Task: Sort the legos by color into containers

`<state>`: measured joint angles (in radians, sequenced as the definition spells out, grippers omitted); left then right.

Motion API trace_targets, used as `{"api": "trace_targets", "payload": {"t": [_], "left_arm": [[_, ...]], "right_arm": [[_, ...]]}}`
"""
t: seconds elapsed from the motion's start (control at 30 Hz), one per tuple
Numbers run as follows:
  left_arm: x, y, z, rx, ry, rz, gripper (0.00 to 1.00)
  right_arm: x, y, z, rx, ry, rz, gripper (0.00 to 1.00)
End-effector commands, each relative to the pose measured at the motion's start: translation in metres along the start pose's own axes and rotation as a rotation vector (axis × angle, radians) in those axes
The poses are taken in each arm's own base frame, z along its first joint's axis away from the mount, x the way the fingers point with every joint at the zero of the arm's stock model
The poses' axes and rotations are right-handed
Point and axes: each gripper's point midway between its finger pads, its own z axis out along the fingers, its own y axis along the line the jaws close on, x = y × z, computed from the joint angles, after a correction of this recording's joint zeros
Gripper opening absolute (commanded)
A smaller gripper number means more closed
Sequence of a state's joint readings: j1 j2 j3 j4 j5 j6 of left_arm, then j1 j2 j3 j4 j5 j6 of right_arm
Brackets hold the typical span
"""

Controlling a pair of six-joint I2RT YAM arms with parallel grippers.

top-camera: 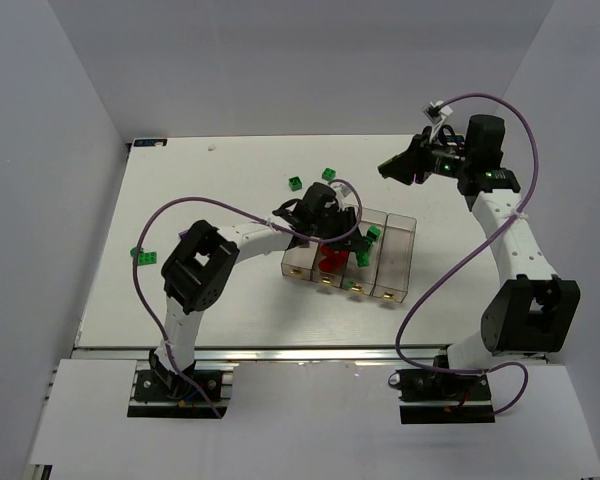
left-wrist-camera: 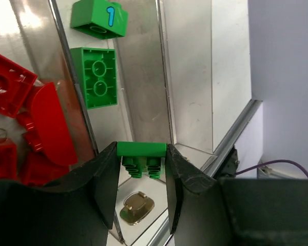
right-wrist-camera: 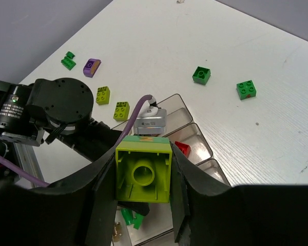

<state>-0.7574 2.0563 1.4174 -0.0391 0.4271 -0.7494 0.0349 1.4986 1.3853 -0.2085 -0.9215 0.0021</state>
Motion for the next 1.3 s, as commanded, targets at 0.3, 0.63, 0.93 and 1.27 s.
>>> {"api": "trace_targets", "payload": {"t": [0.3, 0.63, 0.93, 1.27], "left_arm": [[-0.033, -0.041, -0.034, -0.025, -0.111, 0.069, 0.74], [-0.04, -0.081, -0.124, 0.18, -0.384, 0.063, 0.74], [-0.054, -0.101, -0.18, 0.274, -0.588, 0.128, 0.78], [-0.042, -0.098, -0.221, 0.06, -0.722, 0.831, 0.87]], "right_arm": [[0.004, 0.014, -0.012, -0.015, 0.004, -0.039, 0.0], [0.007, 0.044, -0.009, -0.17, -0.007, 0.187, 0.0], [0.017, 0.085, 0.007, -0.384, 0.028, 0.389, 0.0], [0.019, 0.104, 0.015, -0.438, 0.061, 0.55, 0.0]]}}
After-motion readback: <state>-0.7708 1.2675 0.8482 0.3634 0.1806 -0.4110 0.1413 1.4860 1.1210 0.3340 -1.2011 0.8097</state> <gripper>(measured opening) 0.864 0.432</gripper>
